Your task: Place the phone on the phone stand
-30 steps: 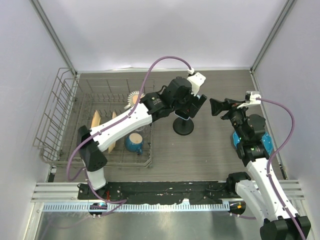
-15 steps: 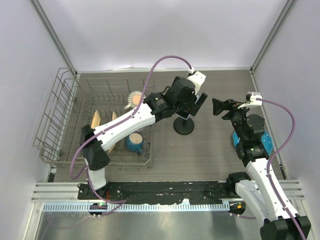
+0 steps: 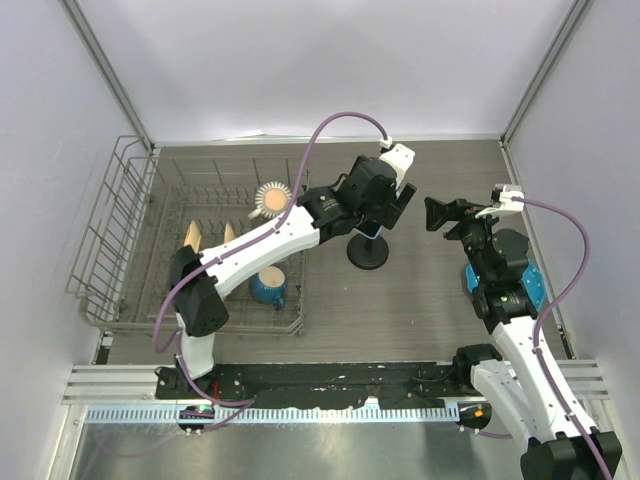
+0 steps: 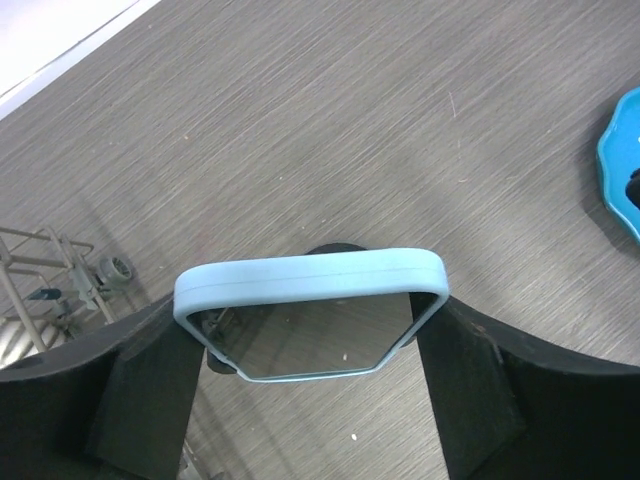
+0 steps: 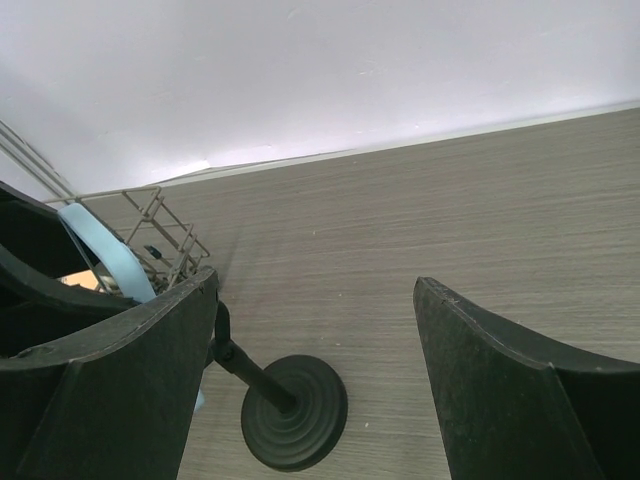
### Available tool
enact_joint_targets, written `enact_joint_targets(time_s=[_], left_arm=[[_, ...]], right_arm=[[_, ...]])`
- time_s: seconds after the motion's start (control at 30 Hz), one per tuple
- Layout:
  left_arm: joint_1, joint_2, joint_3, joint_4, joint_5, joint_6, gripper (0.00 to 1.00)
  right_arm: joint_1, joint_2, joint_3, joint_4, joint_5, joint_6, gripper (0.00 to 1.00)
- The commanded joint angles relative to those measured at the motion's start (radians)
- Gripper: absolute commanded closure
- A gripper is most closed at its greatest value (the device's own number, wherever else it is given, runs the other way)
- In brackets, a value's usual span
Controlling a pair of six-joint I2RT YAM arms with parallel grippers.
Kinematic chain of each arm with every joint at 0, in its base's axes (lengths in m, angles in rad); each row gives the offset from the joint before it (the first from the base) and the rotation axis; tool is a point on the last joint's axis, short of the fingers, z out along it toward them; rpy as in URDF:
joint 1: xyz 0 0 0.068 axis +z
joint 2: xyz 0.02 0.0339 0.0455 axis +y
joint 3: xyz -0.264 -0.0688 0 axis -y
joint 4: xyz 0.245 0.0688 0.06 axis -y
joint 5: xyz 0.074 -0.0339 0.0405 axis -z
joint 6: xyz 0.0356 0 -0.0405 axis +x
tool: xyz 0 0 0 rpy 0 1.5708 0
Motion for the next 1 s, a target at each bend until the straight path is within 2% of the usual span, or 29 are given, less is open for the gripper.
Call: enact_joint_targets(time_s=[0.0, 0.03, 0.07, 0.13, 0.2, 0.23, 0.27, 0.63, 0.8, 0.97], left_arm=[[-0.006, -0.001, 0.03, 0.055, -0.022, 0.008, 0.22], [-0.006, -0.006, 0.026, 0.071, -0.027, 0.011, 0.37], [-0.006, -0.009, 0.021, 0.078, -0.038, 0.017, 0.46], [-0.005, -0.015, 0.001, 0.113, -0.068, 0.036, 0.63], [0.0, -0.015, -0.008, 0.15, -0.076, 0.05, 0.75], [0.011, -0.011, -0.004, 0.16, -0.081, 0.063, 0.93], [0.017, -0.006, 0.004, 0.167, -0.087, 0.068, 1.0], [0.178, 0.091, 0.206, 0.198, -0.05, 0.228, 1.0], [0.274, 0.212, 0.386, 0.149, -0.012, 0.261, 1.0], [0.339, 0.328, 0.513, 0.177, 0.007, 0.272, 1.0]], right_arm=[[0.005, -0.017, -0.002, 0.028, 0.028, -0.017, 0.16], [0.005, -0.016, -0.001, 0.028, 0.028, -0.017, 0.16], [0.006, -0.016, -0.002, 0.03, 0.031, -0.016, 0.16], [0.006, -0.014, -0.004, 0.031, 0.033, -0.016, 0.16], [0.006, -0.01, -0.002, 0.03, 0.036, -0.019, 0.16], [0.006, -0.01, 0.001, 0.027, 0.036, -0.023, 0.16], [0.005, -0.01, -0.001, 0.027, 0.036, -0.025, 0.16], [0.006, 0.012, -0.002, 0.028, 0.071, -0.033, 0.16], [0.006, 0.024, -0.001, 0.031, 0.072, -0.036, 0.16], [0.006, 0.032, -0.001, 0.033, 0.08, -0.043, 0.16]])
